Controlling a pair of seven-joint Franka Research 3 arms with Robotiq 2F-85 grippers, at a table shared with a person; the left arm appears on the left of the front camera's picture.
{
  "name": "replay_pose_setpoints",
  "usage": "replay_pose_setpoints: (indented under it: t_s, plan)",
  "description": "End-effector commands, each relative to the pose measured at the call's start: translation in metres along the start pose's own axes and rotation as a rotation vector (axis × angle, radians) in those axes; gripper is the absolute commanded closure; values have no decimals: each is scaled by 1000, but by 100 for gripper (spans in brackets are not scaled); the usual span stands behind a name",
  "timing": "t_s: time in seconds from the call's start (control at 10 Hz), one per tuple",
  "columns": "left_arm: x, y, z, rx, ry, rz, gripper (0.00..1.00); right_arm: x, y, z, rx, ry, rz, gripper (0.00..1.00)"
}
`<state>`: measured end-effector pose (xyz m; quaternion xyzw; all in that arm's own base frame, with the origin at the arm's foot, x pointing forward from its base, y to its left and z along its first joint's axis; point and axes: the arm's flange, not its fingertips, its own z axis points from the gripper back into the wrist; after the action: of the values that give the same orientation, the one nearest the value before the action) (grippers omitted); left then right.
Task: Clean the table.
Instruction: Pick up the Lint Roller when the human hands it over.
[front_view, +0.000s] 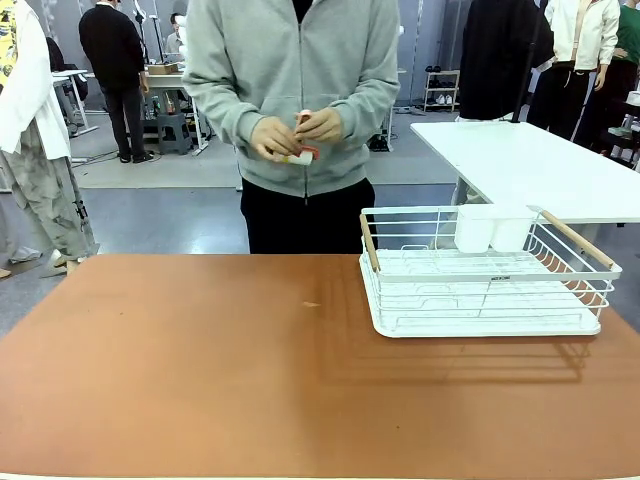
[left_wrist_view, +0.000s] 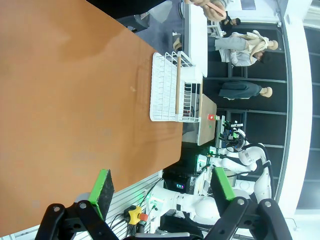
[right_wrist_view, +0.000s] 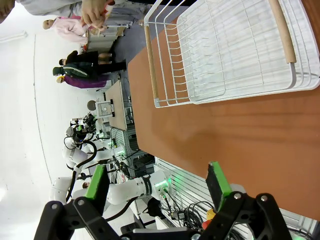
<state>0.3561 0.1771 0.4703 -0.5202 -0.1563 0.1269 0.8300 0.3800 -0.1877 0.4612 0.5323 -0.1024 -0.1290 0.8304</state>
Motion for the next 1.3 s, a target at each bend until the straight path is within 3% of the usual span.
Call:
replay_pose_setpoints:
  t_s: [0.0, 1.2]
  plan:
    - [-1, 0, 2, -6, -3, -1, 0, -2, 3, 2, 3, 4, 11, 0]
    - [-1, 0, 2, -6, -3, -1, 0, -2, 3, 2, 3, 4, 11, 0]
